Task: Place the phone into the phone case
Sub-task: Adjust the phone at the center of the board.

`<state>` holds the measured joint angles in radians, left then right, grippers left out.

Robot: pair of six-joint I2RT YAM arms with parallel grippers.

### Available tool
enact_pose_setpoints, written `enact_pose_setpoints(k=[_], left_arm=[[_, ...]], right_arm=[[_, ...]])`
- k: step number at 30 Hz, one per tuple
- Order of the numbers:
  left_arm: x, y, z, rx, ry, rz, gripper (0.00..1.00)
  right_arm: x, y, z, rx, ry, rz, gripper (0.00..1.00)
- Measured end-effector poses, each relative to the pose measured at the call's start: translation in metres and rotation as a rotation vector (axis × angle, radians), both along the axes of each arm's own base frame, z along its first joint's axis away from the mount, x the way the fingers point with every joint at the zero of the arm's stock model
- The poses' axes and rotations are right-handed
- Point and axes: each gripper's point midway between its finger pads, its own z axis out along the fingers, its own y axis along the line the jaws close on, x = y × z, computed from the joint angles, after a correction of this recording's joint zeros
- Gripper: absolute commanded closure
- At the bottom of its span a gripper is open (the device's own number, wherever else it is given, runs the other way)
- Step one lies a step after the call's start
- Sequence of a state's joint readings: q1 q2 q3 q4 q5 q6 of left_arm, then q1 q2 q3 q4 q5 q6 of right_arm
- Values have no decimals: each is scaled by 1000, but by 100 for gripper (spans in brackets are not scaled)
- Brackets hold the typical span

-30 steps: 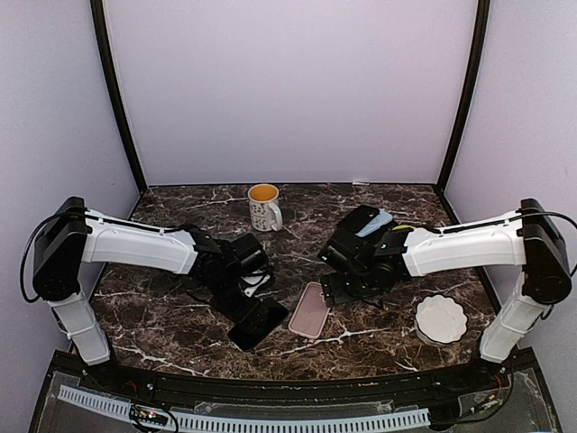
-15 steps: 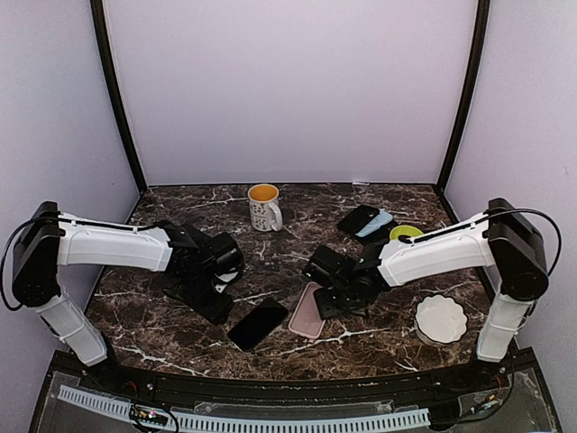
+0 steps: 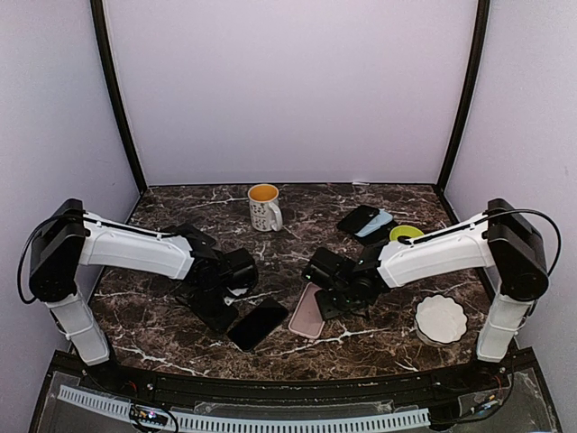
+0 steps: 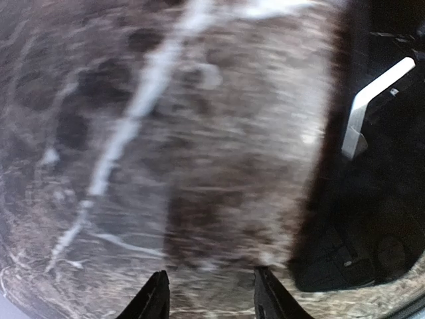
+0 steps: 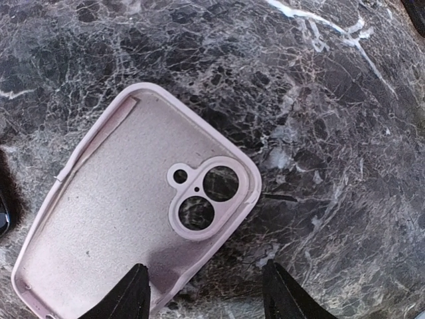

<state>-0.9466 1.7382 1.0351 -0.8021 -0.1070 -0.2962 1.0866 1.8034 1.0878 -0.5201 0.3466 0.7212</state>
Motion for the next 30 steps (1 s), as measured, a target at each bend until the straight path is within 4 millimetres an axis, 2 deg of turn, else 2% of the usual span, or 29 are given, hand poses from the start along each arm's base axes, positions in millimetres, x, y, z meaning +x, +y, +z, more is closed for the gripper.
enact_pose_setpoints(k=[9,16,23,26,28,30], left_arm=[[-35,-43,-2,-85,84,-159,54],[-40,-58,-1,-86,105,-208,54],[-42,-68,0,-133,114,-208,53],[-42,-80,2,-189,117,-210,49],[-41,-97,6,-263,104,-223,44],[-38,-111,17,-335,75,-237,35]], right_arm=[[9,-8,-1,-76,-41,51,41],[26,-23,3,-125,-65,56,41],[39,-35,23,-145,-108,92,36],[38,-32,32,-126,-116,118,35],[37,-30,36,-108,-116,124,35],[35,-29,39,-95,-111,121,34]])
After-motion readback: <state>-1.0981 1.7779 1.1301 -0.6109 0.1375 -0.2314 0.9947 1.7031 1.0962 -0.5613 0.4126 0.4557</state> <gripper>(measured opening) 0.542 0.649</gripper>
